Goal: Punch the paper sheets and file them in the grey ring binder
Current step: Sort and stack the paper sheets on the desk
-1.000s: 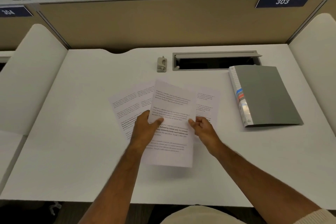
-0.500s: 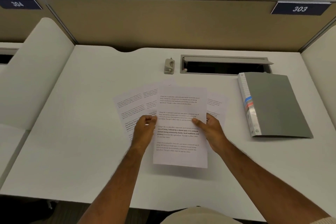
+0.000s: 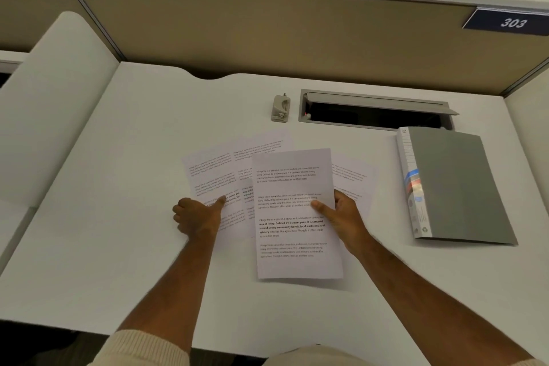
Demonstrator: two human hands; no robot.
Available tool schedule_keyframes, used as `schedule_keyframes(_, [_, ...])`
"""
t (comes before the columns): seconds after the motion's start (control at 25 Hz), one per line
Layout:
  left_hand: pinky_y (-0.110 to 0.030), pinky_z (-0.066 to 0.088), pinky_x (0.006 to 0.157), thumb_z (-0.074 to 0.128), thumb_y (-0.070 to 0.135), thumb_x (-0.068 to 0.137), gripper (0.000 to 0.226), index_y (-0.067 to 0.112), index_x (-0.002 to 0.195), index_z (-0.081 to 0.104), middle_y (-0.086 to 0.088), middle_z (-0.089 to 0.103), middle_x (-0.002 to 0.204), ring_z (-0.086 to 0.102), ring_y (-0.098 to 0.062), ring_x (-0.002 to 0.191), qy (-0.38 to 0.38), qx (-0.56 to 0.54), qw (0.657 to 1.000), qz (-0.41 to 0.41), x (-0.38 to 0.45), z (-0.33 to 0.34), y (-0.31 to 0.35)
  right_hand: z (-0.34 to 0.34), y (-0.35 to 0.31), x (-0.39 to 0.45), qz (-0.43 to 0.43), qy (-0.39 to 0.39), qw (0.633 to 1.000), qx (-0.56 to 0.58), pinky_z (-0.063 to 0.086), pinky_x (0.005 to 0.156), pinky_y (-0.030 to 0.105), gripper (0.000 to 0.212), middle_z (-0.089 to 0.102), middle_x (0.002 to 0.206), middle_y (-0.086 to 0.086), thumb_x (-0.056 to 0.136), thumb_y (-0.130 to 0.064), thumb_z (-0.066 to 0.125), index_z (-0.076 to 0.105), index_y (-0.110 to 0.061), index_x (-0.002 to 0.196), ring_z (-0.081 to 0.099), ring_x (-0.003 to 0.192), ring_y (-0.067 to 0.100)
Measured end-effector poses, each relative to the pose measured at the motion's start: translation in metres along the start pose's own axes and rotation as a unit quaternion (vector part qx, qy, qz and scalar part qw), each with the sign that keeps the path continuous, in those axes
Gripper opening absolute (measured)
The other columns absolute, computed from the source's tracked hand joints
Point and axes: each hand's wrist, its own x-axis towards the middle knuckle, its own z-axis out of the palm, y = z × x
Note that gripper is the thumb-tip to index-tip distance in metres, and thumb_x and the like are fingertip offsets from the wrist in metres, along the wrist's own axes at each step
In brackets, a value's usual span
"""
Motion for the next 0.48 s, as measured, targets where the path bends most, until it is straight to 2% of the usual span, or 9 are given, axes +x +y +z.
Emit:
schedule_keyframes(0.2, [-0.051, 0.049, 0.098, 0.087, 0.063, 0.063, 0.104, -0.006, 0.129, 0.047, -0.026, 0.054, 0.131, 0.053, -0.041, 0.121, 0.001, 0.016, 1.000, -0.002, 0.004, -0.001, 0.006, -0.001, 0.000, 0.004, 0.000, 0.006, 1.000, -0.010, 0.063, 0.073, 0.033, 0.036, 0.078, 0.105, -0.004, 0.087, -0.028, 0.078, 0.067, -0.022, 0.121, 0.076, 0.089, 0.018])
schedule_keyframes(0.36, [-0.051, 0.048, 0.099, 0.085, 0.067, 0.063, 0.101, -0.002, 0.129, 0.053, -0.023, 0.053, 0.131, 0.051, -0.040, 0.123, -0.034, 0.033, 0.999, -0.016, 0.016, -0.001, 0.006, -0.003, 0.002, 0.004, 0.004, 0.012, 1.000, -0.011, 0.062, 0.069, 0.029, 0.032, 0.077, 0.104, -0.006, 0.088, -0.026, 0.077, 0.068, -0.025, 0.118, 0.076, 0.087, 0.016])
schedule_keyframes(0.48, [-0.051, 0.046, 0.099, 0.084, 0.066, 0.065, 0.096, 0.002, 0.129, 0.054, -0.023, 0.054, 0.132, 0.051, -0.041, 0.124, -0.061, 0.038, 0.997, -0.019, 0.020, -0.001, 0.005, -0.005, 0.003, 0.004, 0.006, 0.015, 1.000, -0.008, 0.062, 0.071, 0.031, 0.033, 0.077, 0.105, -0.005, 0.088, -0.025, 0.077, 0.068, -0.022, 0.120, 0.076, 0.089, 0.017])
